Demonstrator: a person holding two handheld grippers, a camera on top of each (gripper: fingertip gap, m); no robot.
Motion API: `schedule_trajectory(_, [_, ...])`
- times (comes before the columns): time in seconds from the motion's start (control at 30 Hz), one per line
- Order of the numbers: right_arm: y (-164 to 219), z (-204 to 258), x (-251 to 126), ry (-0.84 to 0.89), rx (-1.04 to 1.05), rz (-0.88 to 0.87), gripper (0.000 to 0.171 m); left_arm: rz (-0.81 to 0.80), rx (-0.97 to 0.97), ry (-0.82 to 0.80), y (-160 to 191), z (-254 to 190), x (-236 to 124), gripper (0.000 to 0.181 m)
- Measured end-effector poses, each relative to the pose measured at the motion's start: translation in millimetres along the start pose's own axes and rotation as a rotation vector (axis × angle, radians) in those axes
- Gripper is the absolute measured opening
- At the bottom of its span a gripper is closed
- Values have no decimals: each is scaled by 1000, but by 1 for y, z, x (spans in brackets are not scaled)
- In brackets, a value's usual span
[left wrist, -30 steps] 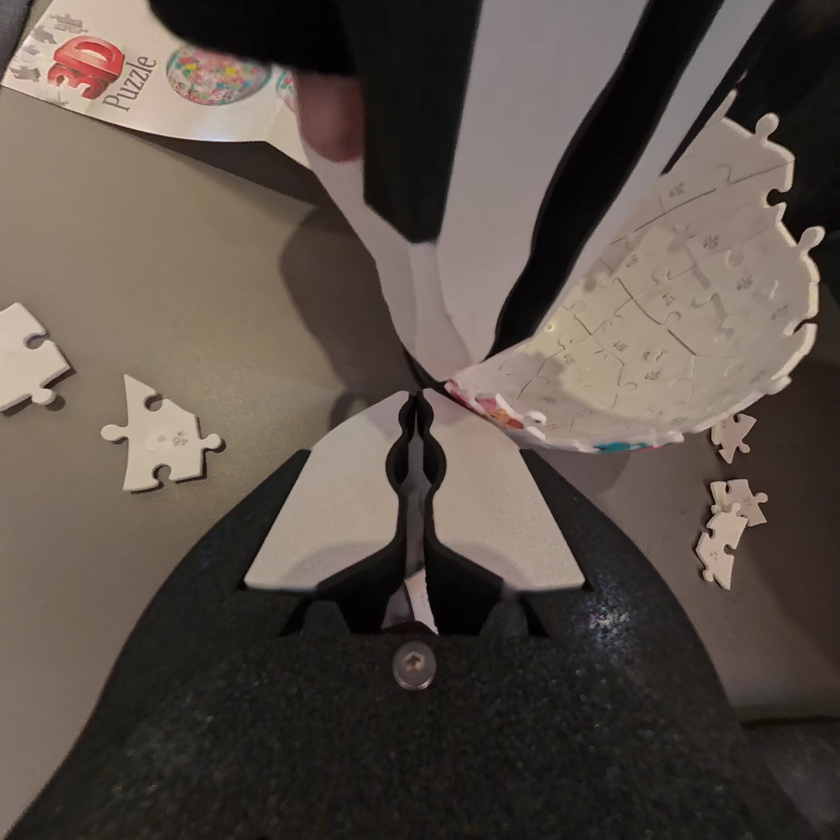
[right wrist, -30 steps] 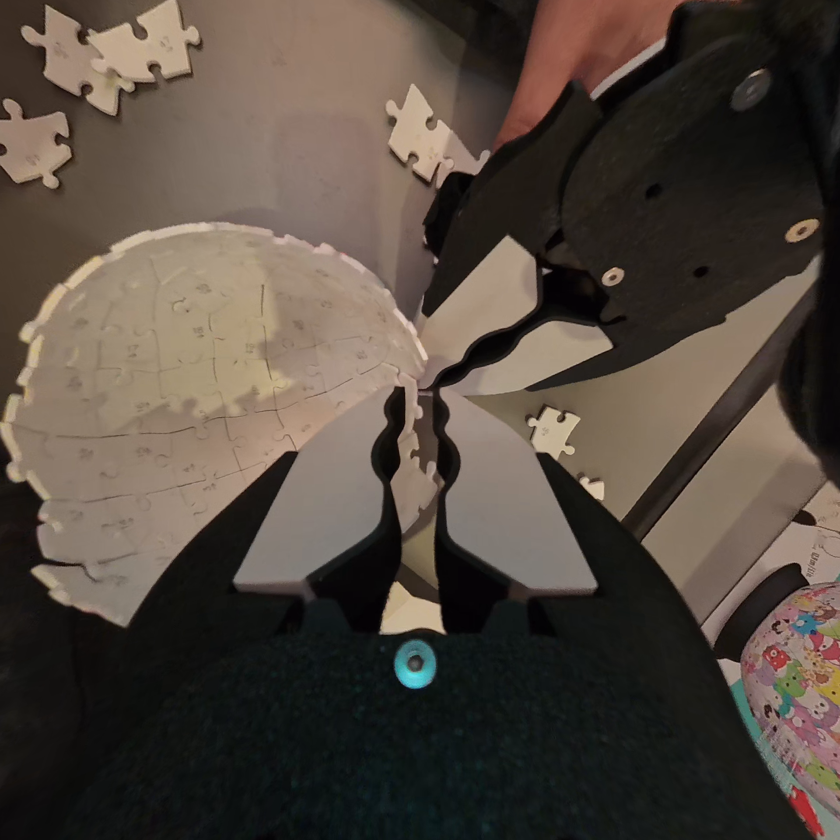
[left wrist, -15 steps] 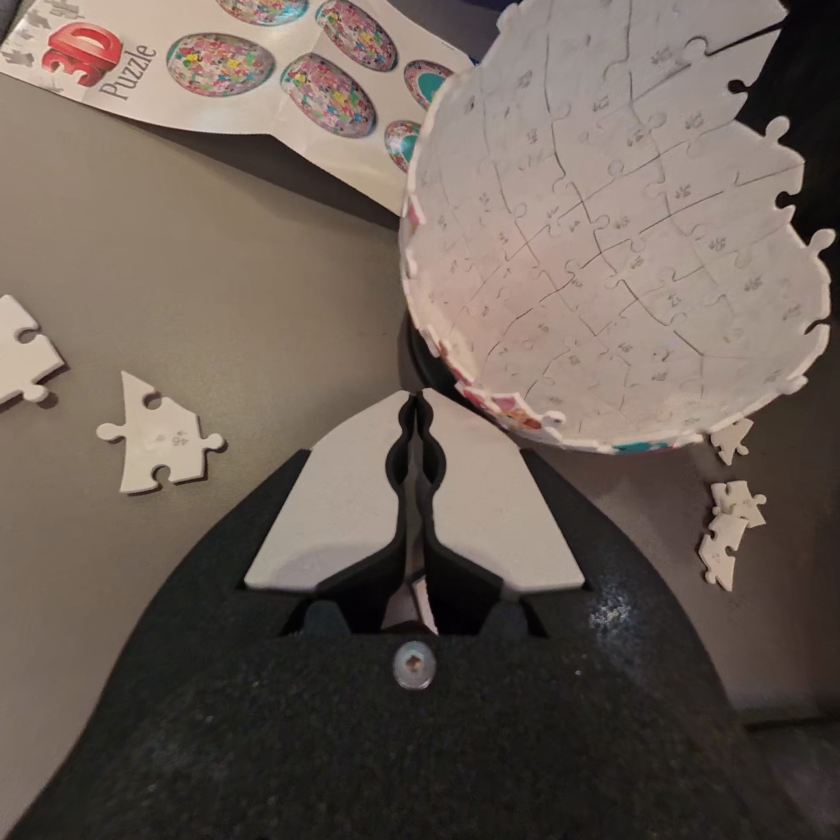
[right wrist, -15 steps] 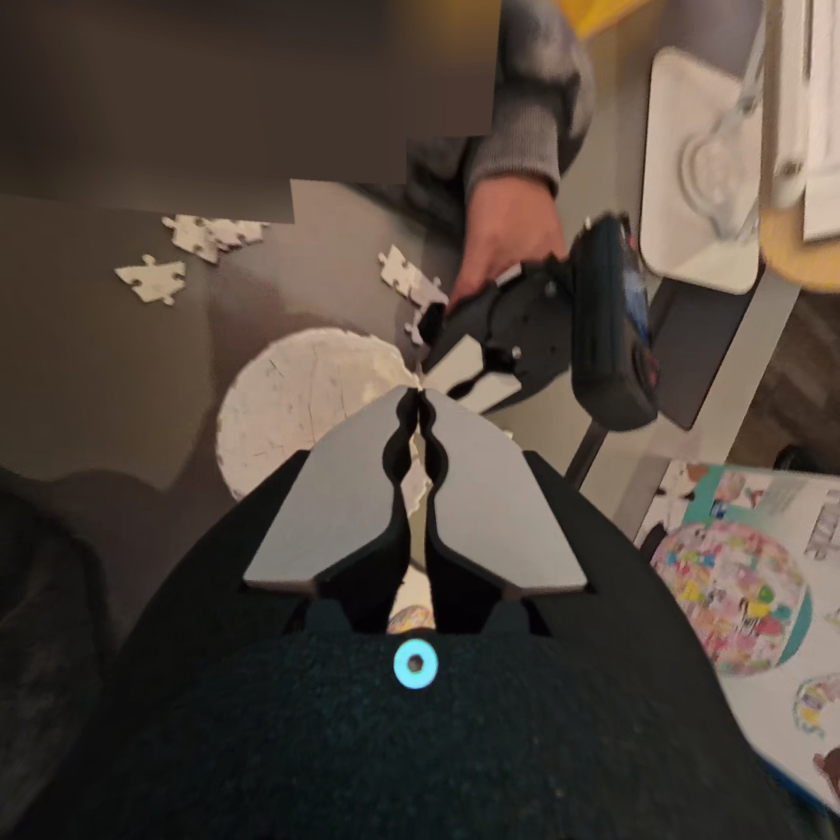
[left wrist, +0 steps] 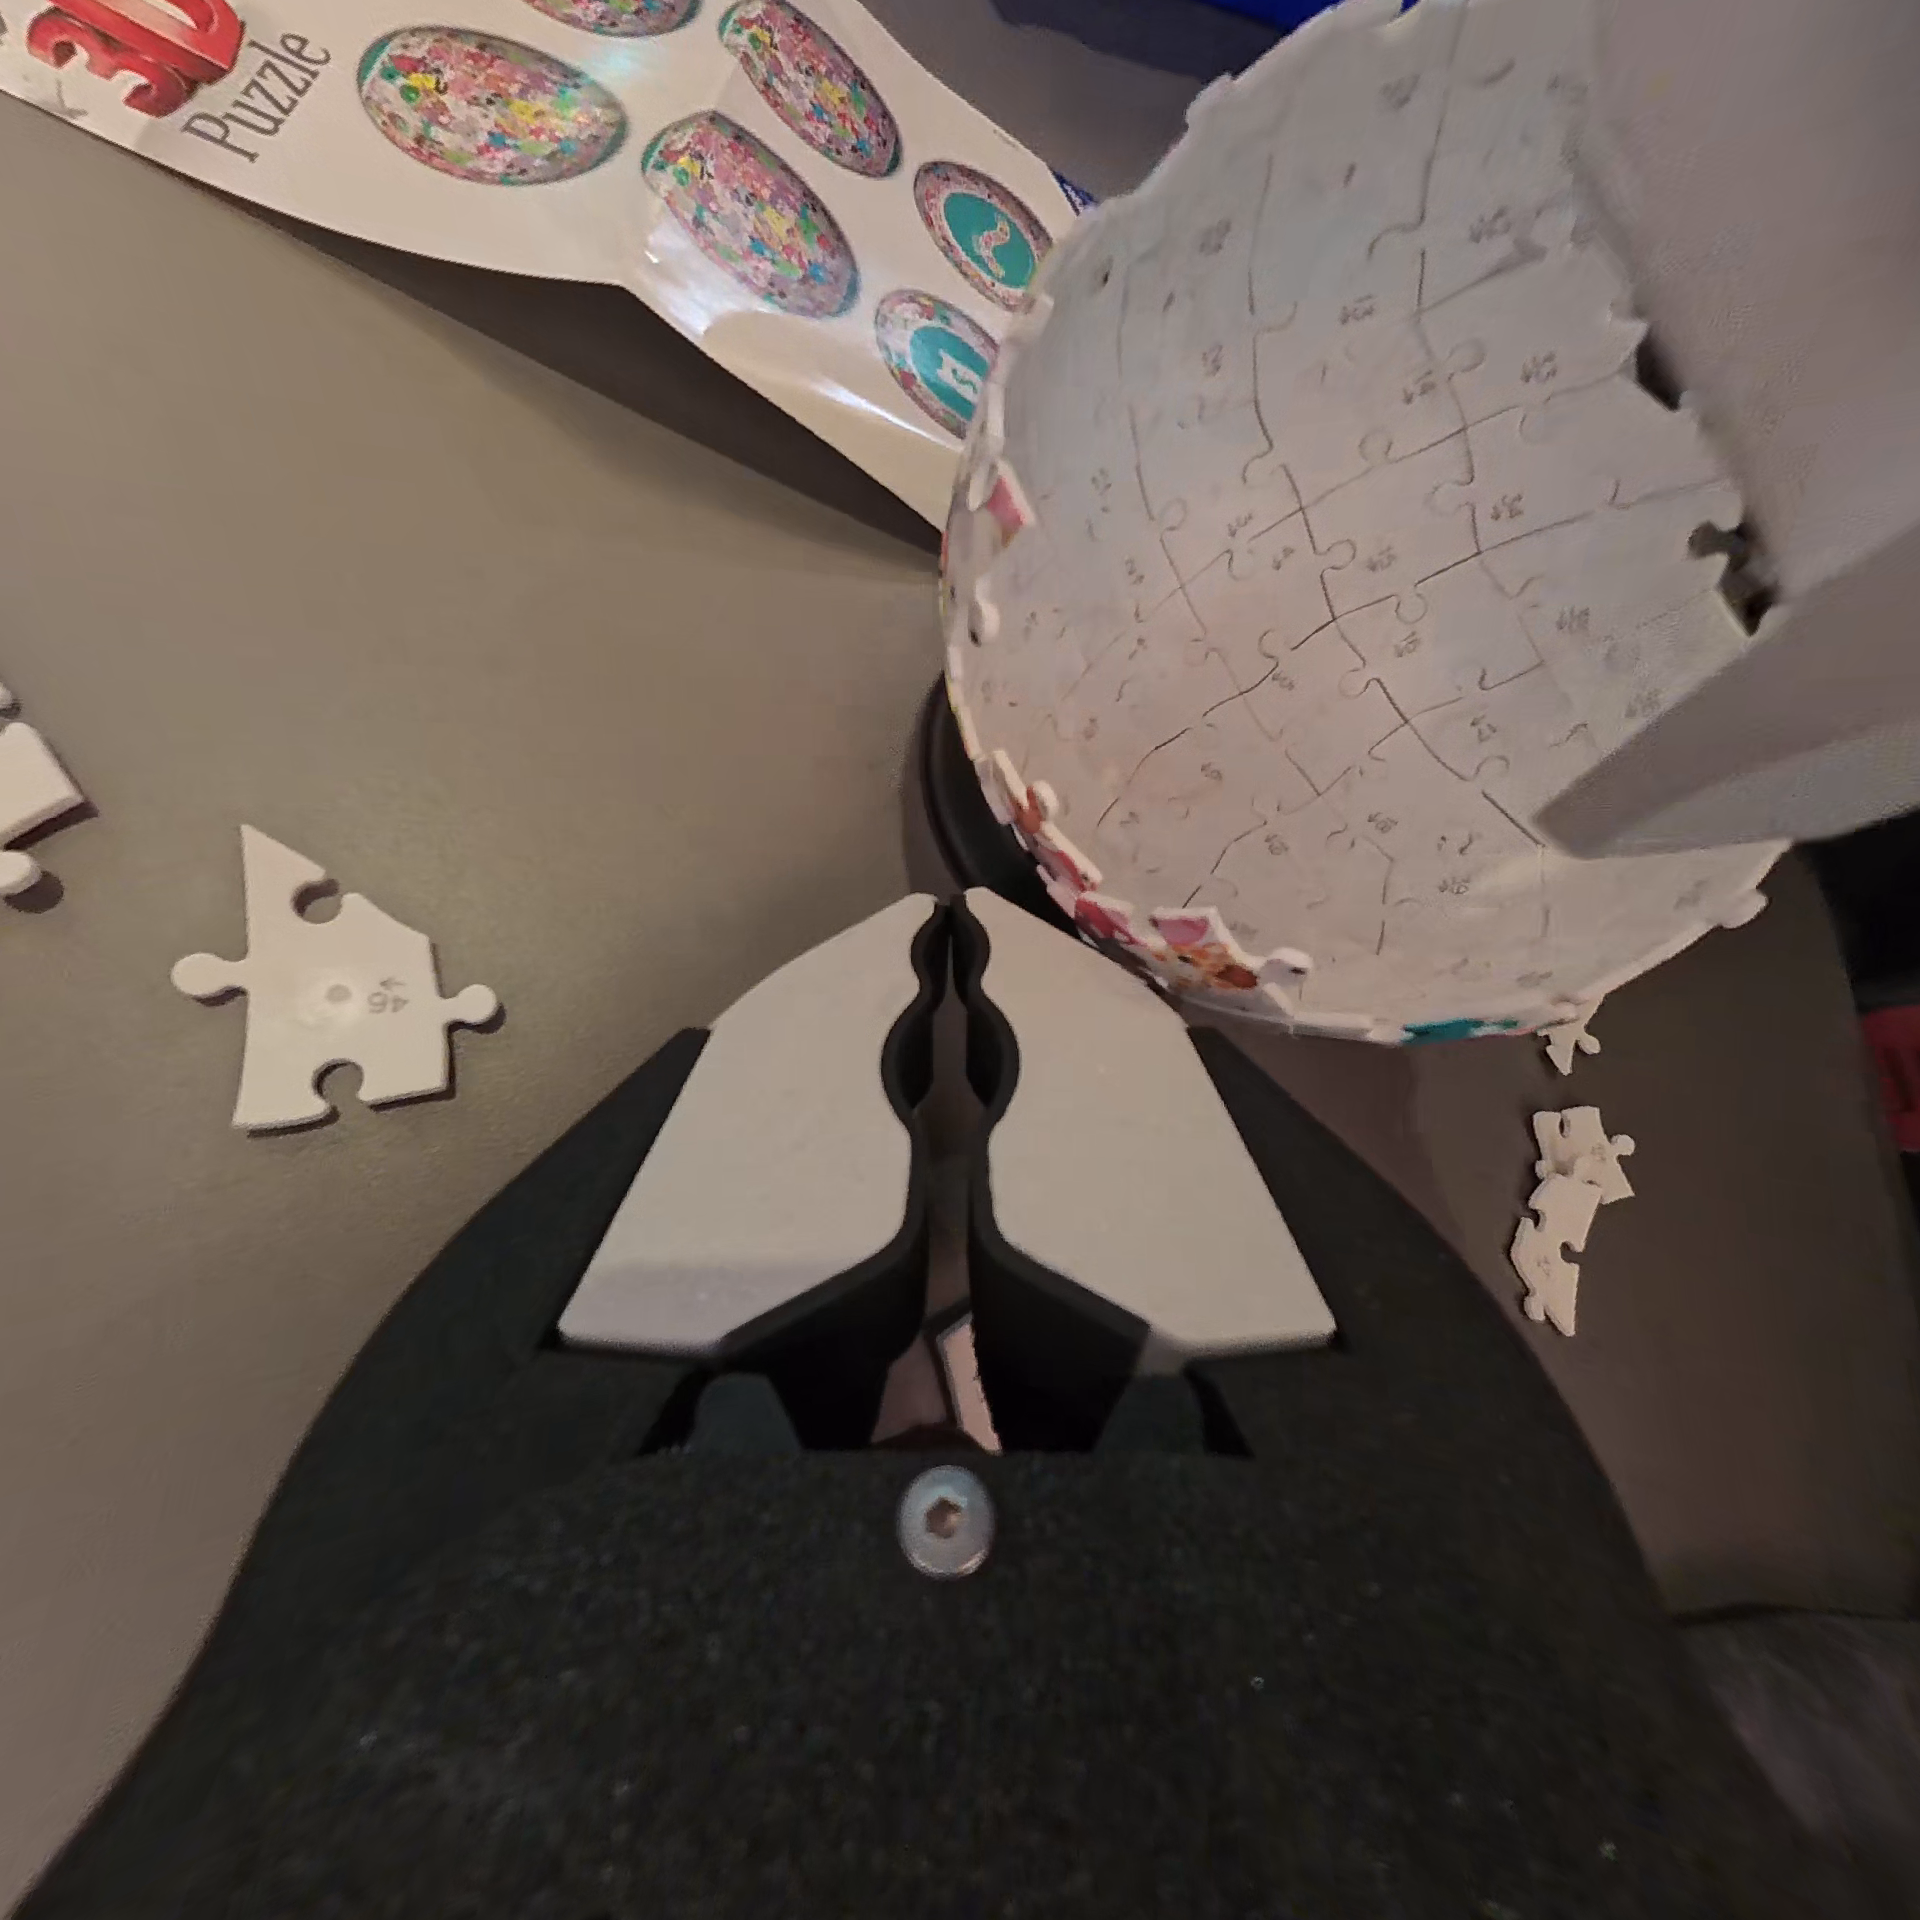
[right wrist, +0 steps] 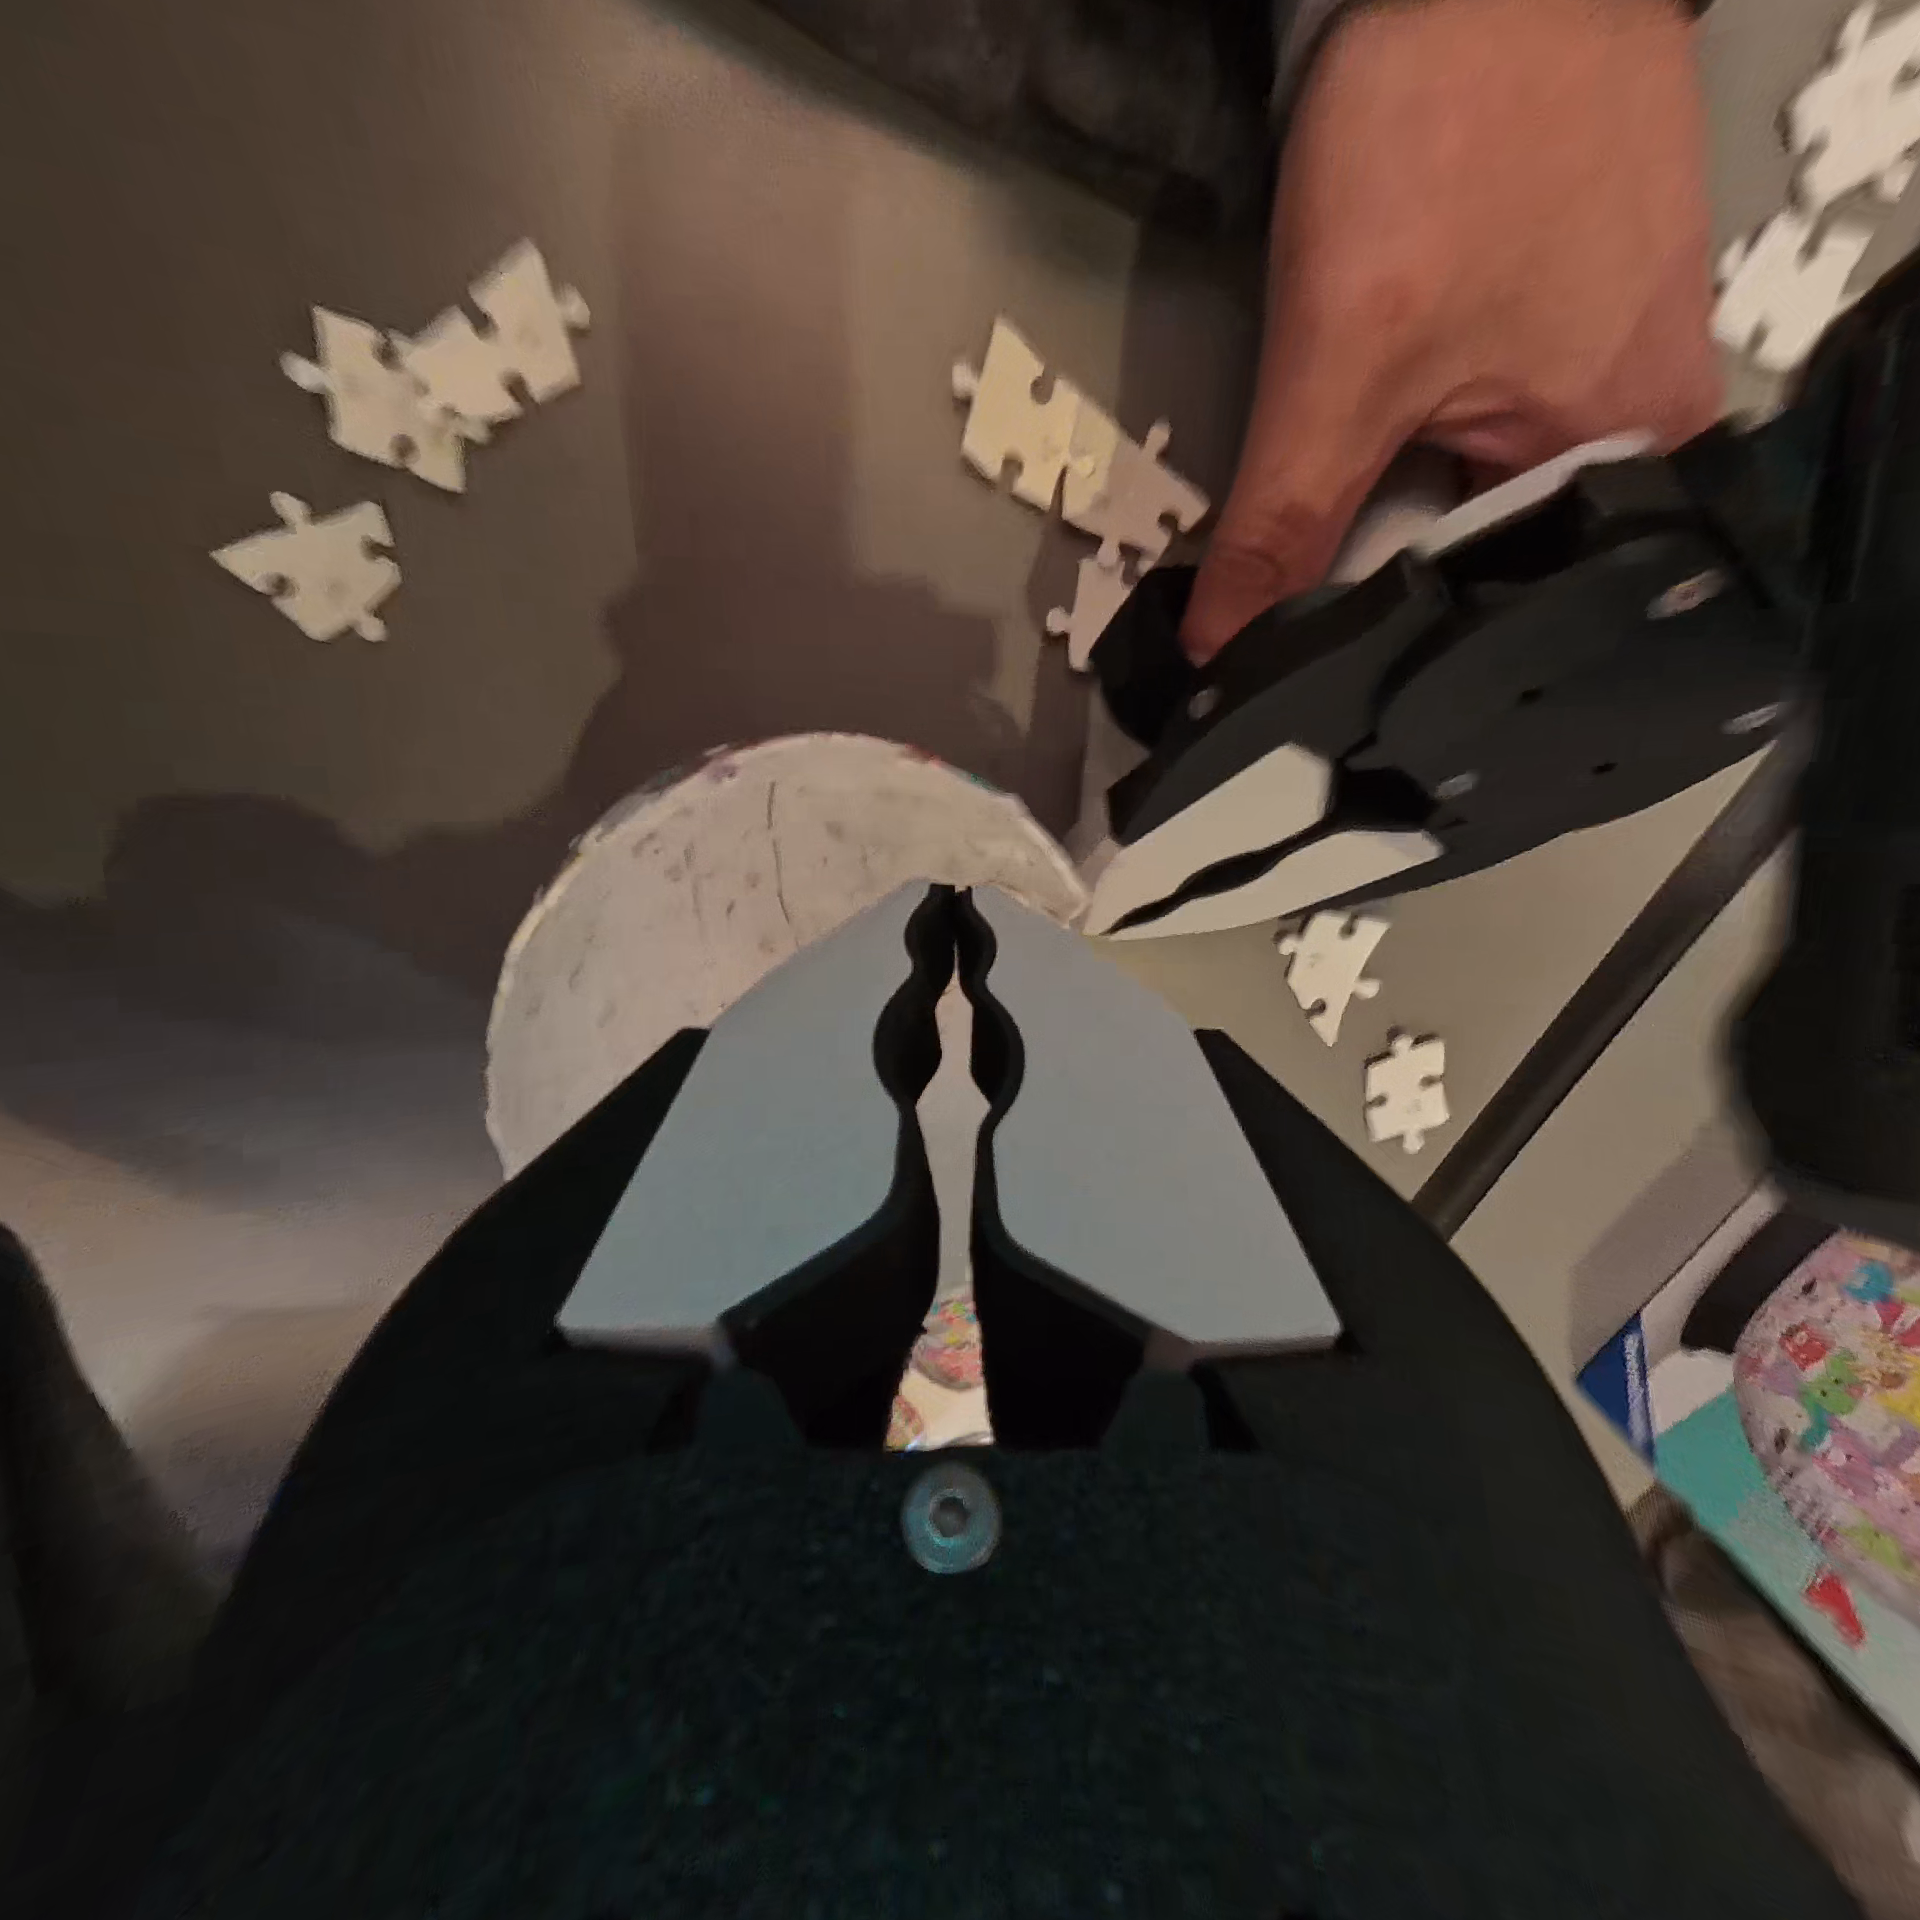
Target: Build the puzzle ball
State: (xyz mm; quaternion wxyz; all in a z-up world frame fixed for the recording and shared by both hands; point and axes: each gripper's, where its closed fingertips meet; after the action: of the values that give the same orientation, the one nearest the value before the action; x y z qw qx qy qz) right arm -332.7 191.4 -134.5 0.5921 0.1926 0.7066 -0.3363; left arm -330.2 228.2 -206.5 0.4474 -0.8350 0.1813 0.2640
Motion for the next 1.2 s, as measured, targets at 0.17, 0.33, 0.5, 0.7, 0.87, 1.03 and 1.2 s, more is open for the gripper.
schedule_trajectory(0.17, [26, 0, 13, 85, 108, 174, 0, 0, 4, 3, 0, -1, 0, 0])
schedule_trajectory(0.33, [20, -4, 23, 43, 207, 249, 0, 2, 4, 15, 1, -2, 0, 0])
schedule_trajectory(0.5, [23, -1, 41, -1, 200, 355, 0, 6, 10, 20, 1, -4, 1, 0])
schedule_trajectory(0.7, [39, 3, 40, -4, 221, 446, 0, 6, -3, 37, 1, -4, 1, 0])
schedule_trajectory(0.87, [40, 0, 49, 10, 217, 448, 0, 10, 5, 40, 1, -5, 2, 0])
schedule_trajectory(1.03, [43, -5, 50, 30, 238, 457, 0, 15, 24, 29, 2, -7, 3, 0])
schedule_trajectory(1.2, [41, 2, 48, 5, 220, 453, 0, 8, 11, 33, 0, -6, 3, 0])
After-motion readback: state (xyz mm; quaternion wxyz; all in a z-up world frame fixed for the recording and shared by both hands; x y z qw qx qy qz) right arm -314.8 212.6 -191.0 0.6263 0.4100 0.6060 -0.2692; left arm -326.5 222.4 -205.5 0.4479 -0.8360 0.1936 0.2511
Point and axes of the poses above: each gripper's, where its closed fingertips meet, x out along the fingers, y out of its underside, z = x × y across the jaws, and after that the axes turned 3 degrees about -x, right-handed
